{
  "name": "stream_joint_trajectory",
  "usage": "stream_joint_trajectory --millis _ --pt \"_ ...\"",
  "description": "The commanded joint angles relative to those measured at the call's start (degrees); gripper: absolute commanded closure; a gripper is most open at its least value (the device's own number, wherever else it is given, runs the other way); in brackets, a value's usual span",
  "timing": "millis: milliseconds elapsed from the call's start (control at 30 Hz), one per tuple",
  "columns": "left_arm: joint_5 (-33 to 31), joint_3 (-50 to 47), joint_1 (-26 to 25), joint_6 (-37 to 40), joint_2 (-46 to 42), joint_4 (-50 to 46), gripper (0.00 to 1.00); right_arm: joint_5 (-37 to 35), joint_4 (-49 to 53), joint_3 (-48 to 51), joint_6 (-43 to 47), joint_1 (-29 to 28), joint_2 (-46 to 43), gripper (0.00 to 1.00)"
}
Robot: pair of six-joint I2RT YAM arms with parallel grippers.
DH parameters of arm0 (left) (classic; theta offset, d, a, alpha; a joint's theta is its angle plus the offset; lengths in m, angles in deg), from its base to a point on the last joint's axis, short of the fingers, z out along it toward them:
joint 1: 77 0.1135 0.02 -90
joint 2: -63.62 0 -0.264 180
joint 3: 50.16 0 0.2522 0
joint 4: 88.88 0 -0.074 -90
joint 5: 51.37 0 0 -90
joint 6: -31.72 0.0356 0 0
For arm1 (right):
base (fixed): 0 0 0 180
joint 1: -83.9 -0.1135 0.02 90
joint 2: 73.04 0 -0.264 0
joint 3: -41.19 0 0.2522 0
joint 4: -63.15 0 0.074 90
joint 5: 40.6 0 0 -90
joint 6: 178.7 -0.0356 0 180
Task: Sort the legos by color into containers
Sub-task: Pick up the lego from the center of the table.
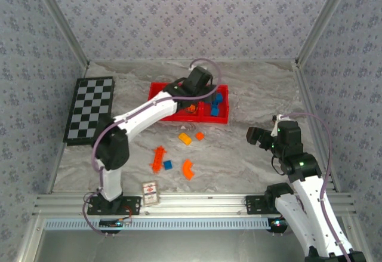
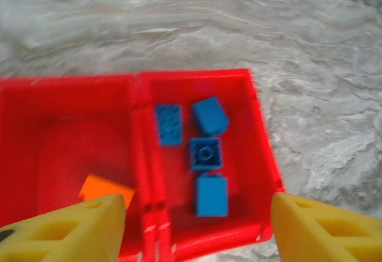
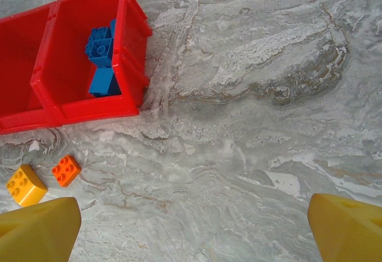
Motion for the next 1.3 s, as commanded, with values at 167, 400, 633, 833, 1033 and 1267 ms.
stream_joint_trajectory --millis 167,400,633,833,1033,1267 --pt "-6.8 -20.0 -0.9 -22.3 -11.1 -2.9 0.29 -0.1 -0.6 0.9 -0.5 0.4 0.4 0.00" --pt "-7.7 -23.4 -1.9 -27.7 -12.6 -7.1 0.17 0.3 -0.7 0.8 -0.5 0.5 0.2 0.00" --pt "-9.6 -24.1 -2.5 -37.3 -10.2 -10.6 0.05 0.7 -0.8 0.9 -0.5 0.5 -0.1 0.00" --pt "-11.1 -21.1 -3.3 -44.3 -6.0 -15.7 0.00 1.2 -0.9 1.0 -0.6 0.5 -0.1 0.00" --pt "-11.6 -12.4 -4.6 -47.7 1.5 -24.3 0.04 1.5 -1.0 1.0 -0.5 0.5 -0.2 0.00" --pt "-11.0 -10.4 -7.0 -48.9 5.4 -21.0 0.19 2.0 -1.1 1.1 -0.6 0.6 -0.5 0.00"
